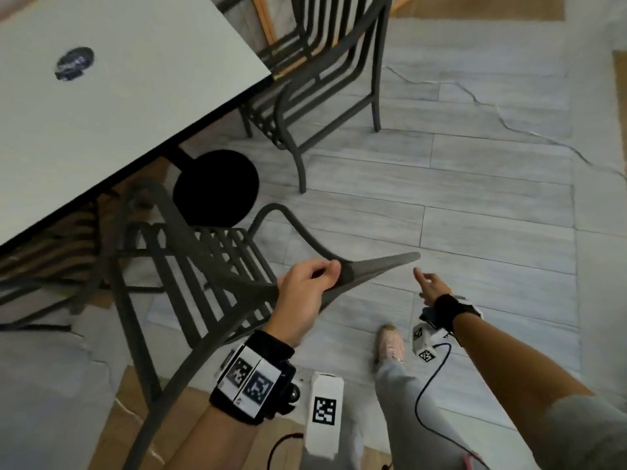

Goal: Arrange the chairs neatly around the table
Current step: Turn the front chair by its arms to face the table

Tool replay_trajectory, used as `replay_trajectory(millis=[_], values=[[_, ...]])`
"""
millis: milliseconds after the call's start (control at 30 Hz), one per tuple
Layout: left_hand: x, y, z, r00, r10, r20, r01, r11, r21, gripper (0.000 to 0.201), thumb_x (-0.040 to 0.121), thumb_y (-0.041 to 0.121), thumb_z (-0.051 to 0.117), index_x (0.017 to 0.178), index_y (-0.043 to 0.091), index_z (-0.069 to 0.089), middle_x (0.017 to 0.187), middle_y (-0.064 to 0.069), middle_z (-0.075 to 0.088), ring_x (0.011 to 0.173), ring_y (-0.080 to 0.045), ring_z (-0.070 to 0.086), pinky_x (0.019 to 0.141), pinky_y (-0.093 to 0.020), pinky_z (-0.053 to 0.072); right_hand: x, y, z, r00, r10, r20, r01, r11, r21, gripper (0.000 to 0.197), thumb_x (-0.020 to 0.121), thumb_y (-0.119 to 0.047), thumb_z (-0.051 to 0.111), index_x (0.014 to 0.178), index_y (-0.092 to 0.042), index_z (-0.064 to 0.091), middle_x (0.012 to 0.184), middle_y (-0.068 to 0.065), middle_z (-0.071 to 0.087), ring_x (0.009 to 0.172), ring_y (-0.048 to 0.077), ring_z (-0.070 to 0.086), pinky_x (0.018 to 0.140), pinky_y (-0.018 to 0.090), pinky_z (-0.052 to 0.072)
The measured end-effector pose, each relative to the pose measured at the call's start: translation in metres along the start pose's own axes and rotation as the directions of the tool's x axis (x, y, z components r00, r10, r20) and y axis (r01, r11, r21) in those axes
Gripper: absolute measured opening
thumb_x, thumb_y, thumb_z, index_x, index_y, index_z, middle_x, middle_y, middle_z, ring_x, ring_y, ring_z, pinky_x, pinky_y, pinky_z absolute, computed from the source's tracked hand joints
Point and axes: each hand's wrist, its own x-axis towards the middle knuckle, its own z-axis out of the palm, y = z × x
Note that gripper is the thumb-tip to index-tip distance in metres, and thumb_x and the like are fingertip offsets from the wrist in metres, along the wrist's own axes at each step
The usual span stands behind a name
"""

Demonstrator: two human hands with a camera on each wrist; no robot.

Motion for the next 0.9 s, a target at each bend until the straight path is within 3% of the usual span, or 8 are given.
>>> replay_trajectory(millis=[167,267,367,467,533,600,733,900], values=[[-0.086,-0.012,-0.049,0.975,0.141,-0.171,-0.176,0.962,-0.207,0.025,0.088,0.014,0.054,0.072,0.0,0.066,0.076,-0.016,0.061,0.076,-0.023,0.058,0.071,-0.032,0.045,0.002,-0.013,0.012,0.999,-0.053,0.008,0.052,0.995,0.09,0.119,0.056,-0.092,0.032,0.142,-0.01,0.036,0.135,0.019,0.055,0.118,0.04,0.058,0.101,0.056,0.045],[-0.13,-0.028,-0.076,0.939,0.202,-0.278,-0.276,0.925,-0.261,0.03,0.085,0.02,0.053,0.072,-0.004,0.065,0.073,-0.013,0.061,0.073,-0.022,0.058,0.067,-0.025,0.049,-0.048,-0.056,0.017,0.996,-0.088,0.003,0.085,0.962,0.258,0.094,0.082,-0.073,0.037,0.147,-0.006,0.027,0.149,0.018,0.038,0.125,0.038,0.053,0.103,0.051,0.044],[-0.167,-0.043,-0.103,0.9,0.254,-0.354,-0.352,0.903,-0.247,0.025,0.079,0.031,0.056,0.066,0.015,0.071,0.069,-0.005,0.062,0.07,-0.019,0.059,0.064,-0.021,0.048,-0.082,-0.082,0.025,0.991,-0.134,0.026,0.117,0.928,0.353,0.082,0.086,-0.063,0.046,0.146,-0.009,0.029,0.155,0.013,0.031,0.131,0.034,0.047,0.104,0.048,0.042],[-0.199,-0.059,-0.127,0.875,0.285,-0.391,-0.394,0.889,-0.234,0.026,0.072,0.04,0.059,0.065,0.019,0.072,0.068,0.0,0.062,0.069,-0.012,0.056,0.06,-0.018,0.044,-0.117,-0.096,0.046,0.982,-0.172,0.083,0.13,0.922,0.365,0.073,0.082,-0.049,0.065,0.143,-0.02,0.037,0.145,0.012,0.044,0.13,0.033,0.048,0.076,0.036,0.046],[-0.217,-0.068,-0.14,0.851,0.297,-0.433,-0.427,0.872,-0.241,0.031,0.065,0.053,0.068,0.062,0.022,0.072,0.066,0.005,0.063,0.068,-0.011,0.057,0.06,-0.024,0.043,-0.133,-0.098,0.062,0.977,-0.197,0.075,0.157,0.917,0.366,0.064,0.079,-0.034,0.072,0.135,-0.022,0.043,0.117,0.014,0.055,0.104,0.025,0.064,0.057,0.028,0.038],[-0.23,-0.077,-0.151,0.83,0.285,-0.479,-0.452,0.848,-0.278,0.041,0.06,0.06,0.069,0.061,0.02,0.071,0.065,0.0,0.062,0.069,-0.019,0.056,0.066,-0.034,0.039,-0.142,-0.098,0.077,0.978,-0.209,0.02,0.183,0.898,0.401,0.044,0.081,-0.013,0.069,0.118,-0.018,0.047,0.091,0.011,0.053,0.058,0.015,0.06,0.043,0.023,0.038],[-0.246,-0.097,-0.17,0.798,0.242,-0.551,-0.474,0.817,-0.328,0.068,0.058,0.057,0.073,0.069,-0.009,0.063,0.071,-0.022,0.052,0.072,-0.035,0.046,0.074,-0.045,0.031,-0.146,-0.095,0.095,0.985,-0.136,-0.107,0.169,0.885,0.435,0.017,0.081,-0.002,0.061,0.094,-0.009,0.051,0.044,0.01,0.055,0.024,0.013,0.051,0.025,0.015,0.036],[-0.267,-0.102,-0.19,0.768,0.225,-0.599,-0.505,0.789,-0.351,0.041,0.052,0.057,0.075,0.053,0.016,0.069,0.054,0.0,0.055,0.06,-0.018,0.048,0.06,-0.026,0.037,-0.175,-0.109,0.105,0.985,-0.139,-0.101,0.168,0.907,0.385,0.031,0.078,-0.009,0.067,0.09,-0.02,0.042,0.065,0.009,0.045,0.034,0.023,0.05,0.024,0.011,0.029]])
